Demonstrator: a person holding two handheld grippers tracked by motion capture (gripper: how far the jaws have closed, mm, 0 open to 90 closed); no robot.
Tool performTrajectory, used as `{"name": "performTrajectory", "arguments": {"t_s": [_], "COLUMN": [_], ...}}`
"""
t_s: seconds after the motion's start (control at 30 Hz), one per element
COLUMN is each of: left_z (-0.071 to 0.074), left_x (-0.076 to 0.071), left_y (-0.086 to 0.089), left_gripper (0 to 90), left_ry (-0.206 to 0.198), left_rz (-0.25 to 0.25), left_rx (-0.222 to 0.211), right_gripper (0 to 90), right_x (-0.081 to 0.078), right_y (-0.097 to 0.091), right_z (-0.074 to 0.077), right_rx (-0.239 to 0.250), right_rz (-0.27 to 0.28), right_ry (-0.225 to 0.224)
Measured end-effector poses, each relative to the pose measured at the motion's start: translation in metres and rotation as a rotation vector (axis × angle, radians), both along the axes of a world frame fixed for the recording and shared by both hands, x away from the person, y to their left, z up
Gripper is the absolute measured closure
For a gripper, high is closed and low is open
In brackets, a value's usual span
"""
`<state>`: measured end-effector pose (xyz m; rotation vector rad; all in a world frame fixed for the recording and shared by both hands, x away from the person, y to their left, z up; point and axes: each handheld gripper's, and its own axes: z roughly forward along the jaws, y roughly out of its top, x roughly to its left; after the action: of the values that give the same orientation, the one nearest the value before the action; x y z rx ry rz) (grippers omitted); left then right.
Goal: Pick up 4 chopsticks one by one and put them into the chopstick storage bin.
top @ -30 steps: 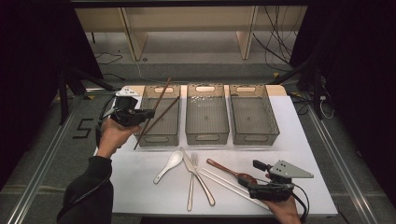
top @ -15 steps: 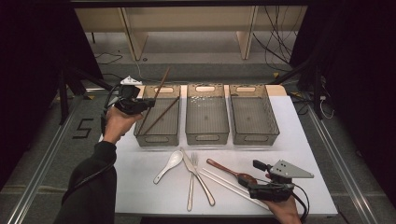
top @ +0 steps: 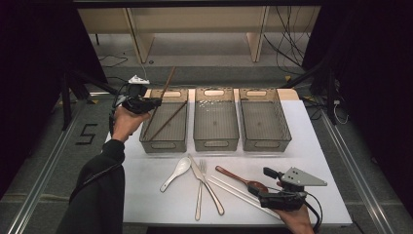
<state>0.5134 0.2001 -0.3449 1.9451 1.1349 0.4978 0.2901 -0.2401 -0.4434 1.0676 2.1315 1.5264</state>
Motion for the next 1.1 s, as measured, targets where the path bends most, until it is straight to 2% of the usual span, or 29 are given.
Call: {"name": "performTrajectory", "arguments": {"t_s": [0.37, 0.63, 1.1], "left_z": [-0.019, -0.024, -0.046], "left_x": [0.011, 0.014, 0.016], "left_y": [0.003, 0.005, 0.009], "left_gripper": [84.4, 84.3, 84.2], "left_ry": [-0.002, -0.013, 0.008], "left_rz": [0.006, 0.015, 0.033], "left_rx": [-0.001, 0.001, 0.006], "right_gripper": [18.4, 18.4, 18.4], "right_x": [0.0, 0.0, 0.0], "right_y": [0.0, 0.001, 0.001], "right_z": [-0.001, -0.001, -0.001], "right_rx": [0.001, 0.003, 0.003], "right_rz": [0.002, 0.005, 0.007], "right_ry": [0.001, 0.001, 0.002]}}
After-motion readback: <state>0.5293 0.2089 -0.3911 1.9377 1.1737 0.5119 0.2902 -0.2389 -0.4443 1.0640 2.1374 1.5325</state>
